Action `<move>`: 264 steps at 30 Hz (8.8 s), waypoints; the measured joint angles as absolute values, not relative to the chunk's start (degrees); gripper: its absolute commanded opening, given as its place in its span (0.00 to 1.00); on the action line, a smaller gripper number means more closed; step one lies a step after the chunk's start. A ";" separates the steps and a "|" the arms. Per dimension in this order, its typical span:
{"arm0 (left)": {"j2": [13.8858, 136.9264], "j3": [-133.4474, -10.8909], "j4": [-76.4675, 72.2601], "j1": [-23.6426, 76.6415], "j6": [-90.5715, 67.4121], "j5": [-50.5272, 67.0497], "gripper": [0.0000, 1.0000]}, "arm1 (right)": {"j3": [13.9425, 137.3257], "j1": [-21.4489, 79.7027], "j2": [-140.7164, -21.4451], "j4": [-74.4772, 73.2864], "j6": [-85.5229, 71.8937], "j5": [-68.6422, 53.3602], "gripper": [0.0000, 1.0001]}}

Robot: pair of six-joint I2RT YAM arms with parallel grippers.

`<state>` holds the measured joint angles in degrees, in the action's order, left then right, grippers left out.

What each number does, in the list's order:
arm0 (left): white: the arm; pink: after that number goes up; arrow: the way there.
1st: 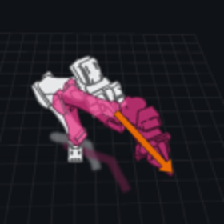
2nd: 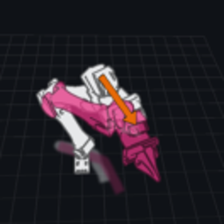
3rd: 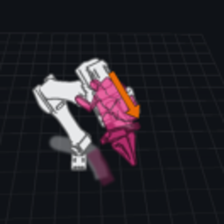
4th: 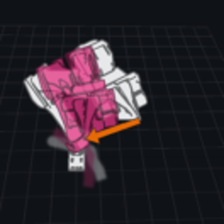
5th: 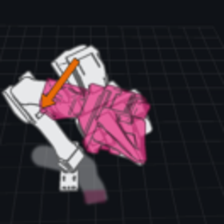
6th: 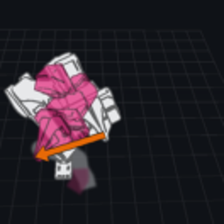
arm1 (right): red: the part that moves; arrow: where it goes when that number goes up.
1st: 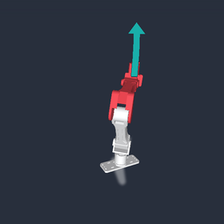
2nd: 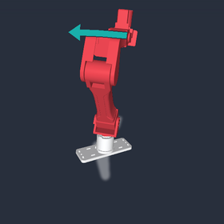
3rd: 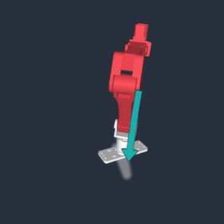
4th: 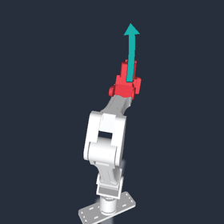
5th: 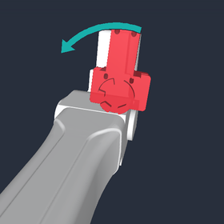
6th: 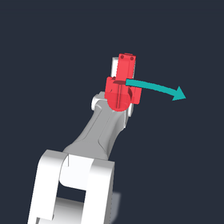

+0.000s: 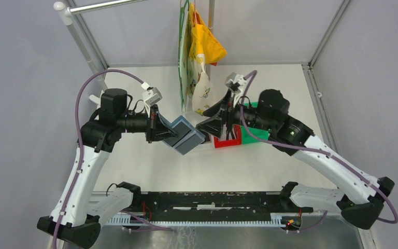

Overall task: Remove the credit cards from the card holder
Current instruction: Remove the credit card from the card holder, then place the credit card in the storage box, then remove the credit card from the card holder.

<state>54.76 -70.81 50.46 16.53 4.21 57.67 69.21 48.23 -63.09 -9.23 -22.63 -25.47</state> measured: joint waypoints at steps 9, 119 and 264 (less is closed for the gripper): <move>54.50 -68.47 37.28 16.53 -12.25 55.31 0.02 | 49.65 49.43 -59.81 18.48 -42.70 -27.59 0.66; 55.77 -77.78 39.03 16.58 -12.69 57.49 0.02 | 33.19 42.48 -52.42 20.95 -42.96 -22.76 0.00; 54.19 -81.52 47.75 16.58 -8.03 75.05 0.02 | 39.81 53.08 -57.30 40.47 -41.56 -35.59 0.75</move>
